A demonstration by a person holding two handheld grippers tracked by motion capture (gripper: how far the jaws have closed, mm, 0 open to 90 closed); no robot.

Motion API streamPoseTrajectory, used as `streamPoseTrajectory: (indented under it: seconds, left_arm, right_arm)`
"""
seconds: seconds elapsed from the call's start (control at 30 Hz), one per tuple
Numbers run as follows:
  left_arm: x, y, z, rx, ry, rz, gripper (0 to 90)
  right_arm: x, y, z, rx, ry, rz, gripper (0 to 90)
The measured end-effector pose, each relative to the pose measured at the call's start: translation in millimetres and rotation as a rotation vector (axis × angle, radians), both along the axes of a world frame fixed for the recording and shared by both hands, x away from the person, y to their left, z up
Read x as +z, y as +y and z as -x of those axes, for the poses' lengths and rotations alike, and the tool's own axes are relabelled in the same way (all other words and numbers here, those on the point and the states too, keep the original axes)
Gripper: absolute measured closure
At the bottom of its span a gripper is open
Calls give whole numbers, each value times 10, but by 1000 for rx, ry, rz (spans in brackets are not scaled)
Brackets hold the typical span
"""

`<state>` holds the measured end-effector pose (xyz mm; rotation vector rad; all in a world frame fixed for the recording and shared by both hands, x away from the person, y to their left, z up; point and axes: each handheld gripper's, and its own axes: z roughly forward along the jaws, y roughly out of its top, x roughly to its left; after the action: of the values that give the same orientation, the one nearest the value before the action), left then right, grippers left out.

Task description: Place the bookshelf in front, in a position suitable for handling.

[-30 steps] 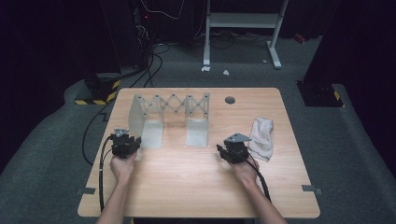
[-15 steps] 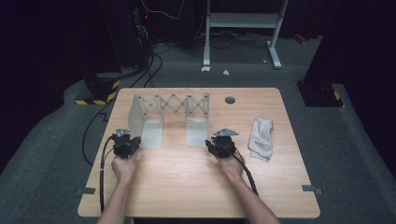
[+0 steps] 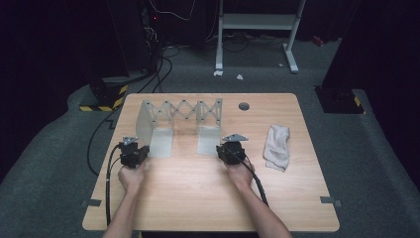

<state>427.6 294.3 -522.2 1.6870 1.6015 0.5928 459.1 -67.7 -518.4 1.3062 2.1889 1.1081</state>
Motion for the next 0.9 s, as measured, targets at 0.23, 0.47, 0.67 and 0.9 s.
streamPoseTrajectory:
  seconds: [0.23,0.47,0.67,0.9]
  left_arm:
    - [6,-1,8,-8,6,-5,874]
    - [11,-17,20,-15,9,-7,873]
    - [21,-45,41,-30,15,-16,873]
    - [25,-100,59,-49,18,-21,873]
  right_arm:
    - [-17,3,-43,-32,8,17,810]
    - [5,-159,-57,-84,25,21,865]
    - [5,-229,-55,-103,23,23,880]
    - [12,-363,-41,-133,27,25,898]
